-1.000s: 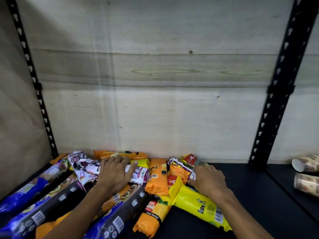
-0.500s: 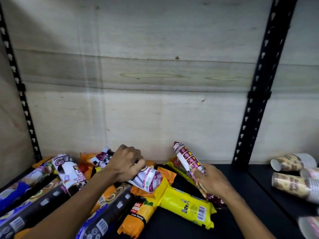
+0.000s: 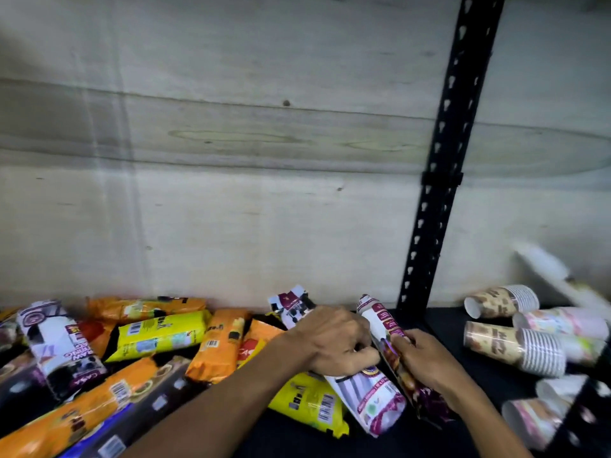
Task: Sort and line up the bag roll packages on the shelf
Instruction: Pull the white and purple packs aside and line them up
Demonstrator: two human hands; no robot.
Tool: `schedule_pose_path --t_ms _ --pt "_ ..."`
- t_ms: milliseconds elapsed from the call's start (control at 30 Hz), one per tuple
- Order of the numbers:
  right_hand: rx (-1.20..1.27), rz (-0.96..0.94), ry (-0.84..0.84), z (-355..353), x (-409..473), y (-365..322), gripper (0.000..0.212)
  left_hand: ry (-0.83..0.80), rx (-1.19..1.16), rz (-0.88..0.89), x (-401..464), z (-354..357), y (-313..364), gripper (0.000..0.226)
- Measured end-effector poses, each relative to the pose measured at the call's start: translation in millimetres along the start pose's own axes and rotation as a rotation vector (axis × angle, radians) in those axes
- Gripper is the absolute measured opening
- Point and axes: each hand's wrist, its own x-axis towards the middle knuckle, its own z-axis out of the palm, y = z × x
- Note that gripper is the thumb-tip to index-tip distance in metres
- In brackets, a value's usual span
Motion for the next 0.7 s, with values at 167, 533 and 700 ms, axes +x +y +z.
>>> schedule_pose_path --t_ms 167,533,700 --pt "-0.083 -0.004 0.002 -21.7 6.5 35.6 0.031 -0.058 -0.03 0.095 42.9 31.0 27.8 0.046" --pt "-0.022 0.07 0.024 -31.5 22.3 59.9 0.045 -0.025 0.056 0.283 65.4 72.7 31.2 0.042" --pt "0.021 0.153 0.029 -34.1 23.4 55.2 0.044 0.029 0.071 0.072 44.7 79.0 32.7 0.047"
